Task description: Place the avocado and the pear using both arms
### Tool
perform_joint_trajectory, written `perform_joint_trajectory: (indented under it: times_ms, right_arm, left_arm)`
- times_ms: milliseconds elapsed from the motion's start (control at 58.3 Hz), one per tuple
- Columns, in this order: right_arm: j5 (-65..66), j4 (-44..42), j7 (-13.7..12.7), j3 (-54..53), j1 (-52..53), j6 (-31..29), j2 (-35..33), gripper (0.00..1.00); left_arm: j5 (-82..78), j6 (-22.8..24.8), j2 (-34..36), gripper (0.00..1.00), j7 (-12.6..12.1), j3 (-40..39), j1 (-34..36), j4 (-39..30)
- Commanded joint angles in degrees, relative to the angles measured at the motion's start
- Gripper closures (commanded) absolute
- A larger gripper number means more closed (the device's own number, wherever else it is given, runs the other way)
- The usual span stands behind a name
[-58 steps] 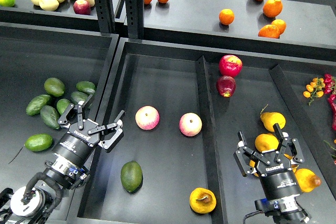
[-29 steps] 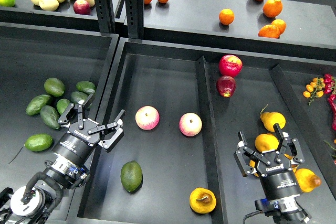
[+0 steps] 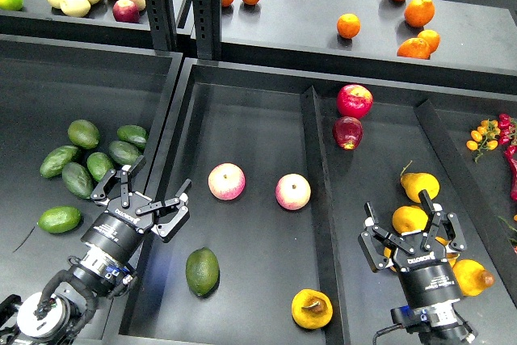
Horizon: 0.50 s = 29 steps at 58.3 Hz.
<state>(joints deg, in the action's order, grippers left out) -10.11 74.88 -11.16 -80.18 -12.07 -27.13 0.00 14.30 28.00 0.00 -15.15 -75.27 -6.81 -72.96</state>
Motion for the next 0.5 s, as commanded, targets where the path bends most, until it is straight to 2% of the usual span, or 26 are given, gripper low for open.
perform_joint_trajectory:
  times_ms: [0, 377, 429, 480]
  right_arm:
    - [0.0, 0.0, 0.0, 0.0, 0.0, 0.1, 0.0, 0.01]
    - [0.0, -0.1, 0.0, -0.1, 0.3, 1.8, 0.0, 0.01]
    - [0.0, -0.1, 0.0, -0.1, 0.6, 1.8, 0.0, 0.01]
    - [0.0, -0.1, 0.0, -0.1, 1.2, 2.3, 0.0, 0.01]
  left_arm:
    - [0.0, 0.0, 0.0, 0.00, -0.1, 0.0, 0.0, 1.2]
    - [-1.8, 0.0, 0.0, 0.01, -1.6, 0.6, 2.2, 1.5]
    - [-3.2, 0.0, 0.0, 0.01, -2.2, 1.0, 2.5, 1.5]
    - [-5.9, 0.0, 1.7, 0.01, -3.9, 1.3, 3.8, 1.4]
